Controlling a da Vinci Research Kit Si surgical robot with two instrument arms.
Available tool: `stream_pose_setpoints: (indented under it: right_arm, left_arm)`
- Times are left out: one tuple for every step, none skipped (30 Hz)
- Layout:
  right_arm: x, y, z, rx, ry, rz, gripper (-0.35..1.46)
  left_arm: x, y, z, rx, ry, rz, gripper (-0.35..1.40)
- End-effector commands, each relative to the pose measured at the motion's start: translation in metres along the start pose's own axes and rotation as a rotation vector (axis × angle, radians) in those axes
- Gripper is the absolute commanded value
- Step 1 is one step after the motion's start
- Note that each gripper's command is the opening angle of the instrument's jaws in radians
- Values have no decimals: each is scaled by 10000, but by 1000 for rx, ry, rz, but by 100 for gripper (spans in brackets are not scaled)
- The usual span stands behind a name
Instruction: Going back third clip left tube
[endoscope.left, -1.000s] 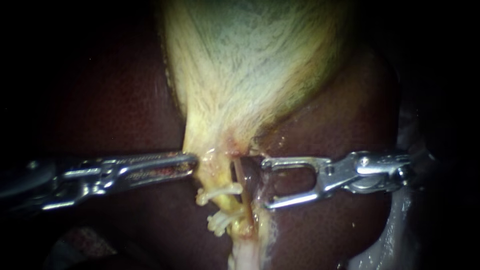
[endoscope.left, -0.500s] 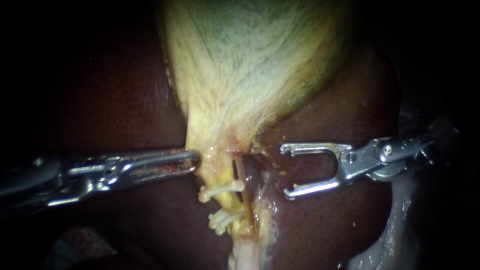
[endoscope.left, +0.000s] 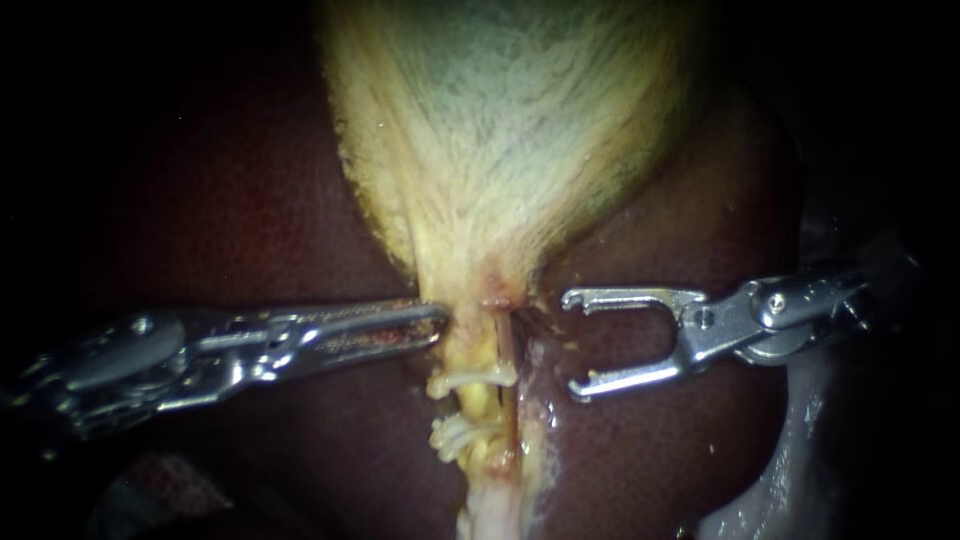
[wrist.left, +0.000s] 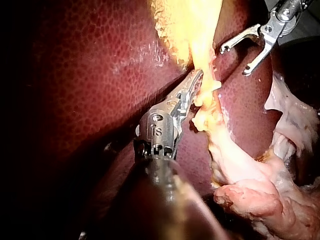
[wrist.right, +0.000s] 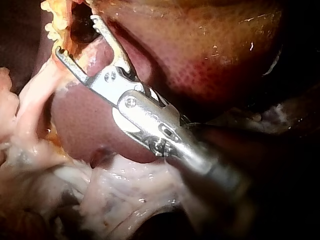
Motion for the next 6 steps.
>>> stream_pose_setpoints:
  right_arm:
    - [1, 0, 0, 0, 0, 0, 60]
    - [1, 0, 0, 0, 0, 0, 60]
    - [1, 0, 0, 0, 0, 0, 60]
    - [1, 0, 0, 0, 0, 0, 60]
    - [1, -1, 0, -1, 0, 0, 60]
    - [2, -1, 0, -1, 0, 0, 60]
  left_arm:
    - [0, 0, 0, 0, 0, 0, -35]
    - [0, 0, 0, 0, 0, 0, -35]
    - [0, 0, 0, 0, 0, 0, -35]
    - [0, 0, 0, 0, 0, 0, -35]
    - [0, 0, 0, 0, 0, 0, -35]
    - [0, 0, 0, 0, 0, 0, -35]
